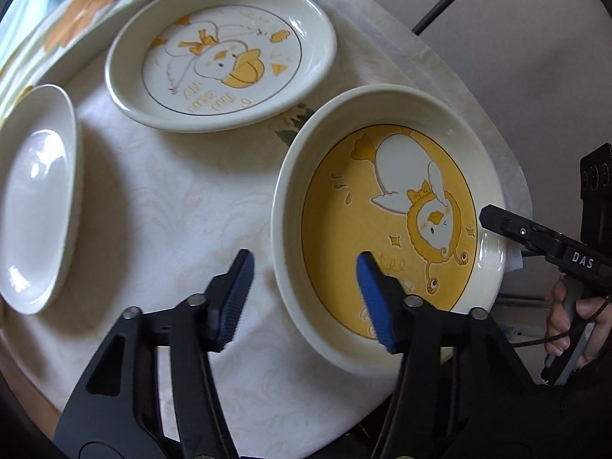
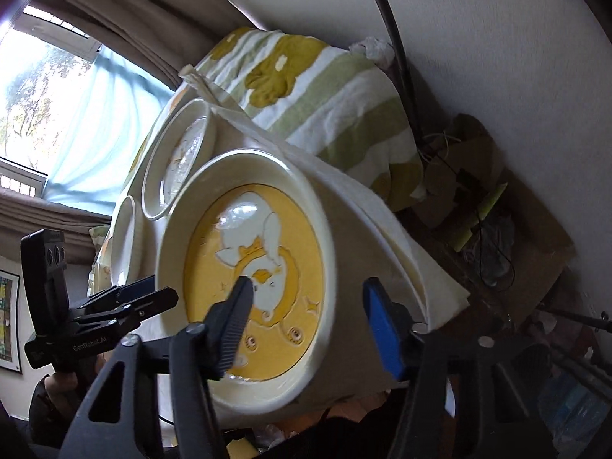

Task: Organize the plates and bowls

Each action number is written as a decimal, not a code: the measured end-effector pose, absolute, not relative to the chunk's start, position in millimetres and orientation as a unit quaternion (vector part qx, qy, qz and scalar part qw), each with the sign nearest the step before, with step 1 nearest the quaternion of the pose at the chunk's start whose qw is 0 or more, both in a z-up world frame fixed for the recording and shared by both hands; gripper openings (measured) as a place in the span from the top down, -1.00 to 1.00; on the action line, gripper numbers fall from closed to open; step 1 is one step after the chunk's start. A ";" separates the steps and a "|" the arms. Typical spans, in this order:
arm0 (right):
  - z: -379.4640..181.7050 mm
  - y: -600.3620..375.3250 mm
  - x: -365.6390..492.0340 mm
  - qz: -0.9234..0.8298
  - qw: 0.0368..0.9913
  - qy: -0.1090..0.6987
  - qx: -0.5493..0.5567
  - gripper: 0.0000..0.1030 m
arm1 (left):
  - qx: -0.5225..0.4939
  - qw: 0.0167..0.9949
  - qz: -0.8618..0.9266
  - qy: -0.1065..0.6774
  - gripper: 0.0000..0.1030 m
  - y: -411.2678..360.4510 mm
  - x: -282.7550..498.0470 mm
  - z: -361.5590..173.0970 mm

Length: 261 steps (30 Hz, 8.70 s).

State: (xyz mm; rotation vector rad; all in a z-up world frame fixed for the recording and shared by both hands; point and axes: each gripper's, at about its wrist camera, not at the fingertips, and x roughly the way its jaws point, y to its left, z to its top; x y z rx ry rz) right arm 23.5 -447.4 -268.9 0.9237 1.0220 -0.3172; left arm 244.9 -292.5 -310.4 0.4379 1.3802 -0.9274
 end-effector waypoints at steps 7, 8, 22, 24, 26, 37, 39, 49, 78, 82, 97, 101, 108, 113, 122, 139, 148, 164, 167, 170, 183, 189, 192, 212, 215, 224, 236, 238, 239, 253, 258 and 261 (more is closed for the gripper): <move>-275.3 -451.7 32.3 -0.141 0.766 0.476 0.409 0.72 | 0.188 0.648 -0.410 0.614 0.57 -293.4 243.9 -323.6; -276.5 -452.4 34.4 -0.142 0.767 0.477 0.404 0.75 | 0.183 0.648 -0.411 0.615 0.59 -290.9 245.3 -325.2; -274.9 -446.9 40.1 -0.128 0.783 0.488 0.365 0.77 | 0.187 0.666 -0.402 0.600 0.62 -282.8 233.4 -317.0; -274.1 -445.7 41.2 -0.122 0.787 0.489 0.356 0.77 | 0.184 0.670 -0.398 0.598 0.62 -282.1 233.0 -311.9; -272.7 -442.6 42.0 -0.118 0.793 0.488 0.345 0.76 | 0.179 0.674 -0.397 0.598 0.62 -276.1 232.0 -308.5; -241.3 -423.1 61.7 -0.068 0.815 0.494 0.296 0.76 | 0.120 0.720 -0.361 0.581 0.62 -214.8 216.9 -260.5; -232.6 -413.8 71.1 -0.046 0.819 0.499 0.281 0.76 | 0.101 0.733 -0.345 0.577 0.62 -191.9 212.9 -248.6; -223.2 -324.7 142.5 0.099 0.819 0.529 0.200 0.76 | 0.016 0.791 -0.215 0.573 0.62 -53.4 196.5 -218.0; -286.2 -151.3 201.9 0.186 0.766 0.603 0.127 0.76 | -0.081 0.769 -0.101 0.626 0.62 120.8 205.8 -307.0; -286.9 -147.0 202.1 0.183 0.768 0.602 0.116 0.76 | -0.082 0.771 -0.100 0.624 0.62 121.8 204.3 -308.6; -277.6 -148.1 196.7 0.159 0.787 0.586 0.112 0.55 | -0.028 0.790 -0.068 0.608 0.61 105.5 194.6 -294.1; -271.1 -152.7 192.3 0.157 0.789 0.582 0.121 0.09 | -0.033 0.786 -0.075 0.613 0.60 104.0 189.8 -294.0; -247.5 -160.9 178.9 0.147 0.804 0.561 0.133 0.09 | -0.050 0.809 -0.070 0.582 -0.80 110.6 175.4 -274.8; -233.0 -162.5 170.4 0.142 0.812 0.547 0.144 -0.05 | -0.047 0.832 -0.072 0.548 -0.91 115.5 168.9 -244.5; -163.6 -192.3 175.7 0.125 0.869 0.460 0.130 -0.90 | -0.024 0.924 -0.083 0.373 -1.00 102.3 167.8 -122.7; -154.5 -301.5 329.7 0.162 0.851 0.500 0.009 -0.90 | -0.094 0.873 -0.061 0.476 -1.00 -11.5 285.2 -172.3; -246.0 -302.0 396.2 0.267 0.771 0.579 -0.009 -0.21 | -0.161 0.813 -0.017 0.560 -0.42 -46.0 340.4 -267.3; -285.0 -290.5 407.0 0.326 0.733 0.597 -0.014 0.69 | -0.177 0.779 0.000 0.602 0.61 -63.8 359.9 -314.6; -283.3 -285.6 405.1 0.328 0.735 0.593 -0.025 0.75 | -0.176 0.779 0.004 0.602 0.62 -63.0 362.4 -313.3; -283.6 -286.0 406.2 0.328 0.734 0.594 -0.023 0.75 | -0.168 0.780 0.008 0.603 0.62 -64.6 363.6 -311.8; -253.7 -285.0 387.5 0.313 0.758 0.572 -0.005 0.75 | -0.142 0.808 -0.010 0.573 0.62 -61.5 350.3 -273.5; -214.4 -279.9 357.9 0.294 0.782 0.550 0.015 0.75 | -0.138 0.826 -0.042 0.545 0.62 -44.1 328.7 -231.3; -192.3 -272.7 333.6 0.279 0.796 0.536 0.031 0.75 | -0.123 0.837 -0.063 0.529 0.62 -31.0 312.2 -207.4; -215.3 -179.9 168.8 0.138 0.813 0.548 0.141 0.75 | -0.046 0.807 -0.176 0.562 0.62 72.5 203.2 -230.3; -229.6 -170.1 163.2 0.130 0.812 0.556 0.118 0.75 | -0.051 0.797 -0.176 0.575 0.62 79.6 200.7 -251.8; -245.8 -156.7 162.5 0.121 0.816 0.558 0.086 0.75 | -0.041 0.789 -0.167 0.590 0.61 83.2 202.2 -283.7; -252.4 -150.1 156.8 0.122 0.813 0.565 0.075 0.75 | -0.004 0.795 -0.139 0.590 0.61 68.0 204.5 -293.9; -252.7 -148.8 158.0 0.123 0.812 0.565 0.074 0.75 | 0.009 0.798 -0.131 0.587 0.61 65.8 203.3 -292.7; -252.9 -147.6 158.7 0.123 0.813 0.565 0.070 0.75 | 0.021 0.801 -0.126 0.585 0.61 62.9 202.4 -291.8; -254.6 -128.0 163.5 0.123 0.816 0.564 -0.014 0.75 | 0.191 0.819 -0.065 0.537 0.61 32.2 189.4 -287.7; -254.1 -120.0 164.1 0.115 0.816 0.564 -0.044 0.73 | 0.192 0.820 -0.059 0.536 0.61 33.4 190.3 -287.2; -253.6 -112.7 163.8 0.108 0.817 0.562 -0.071 0.73 | 0.195 0.821 -0.053 0.534 0.61 33.7 188.0 -286.7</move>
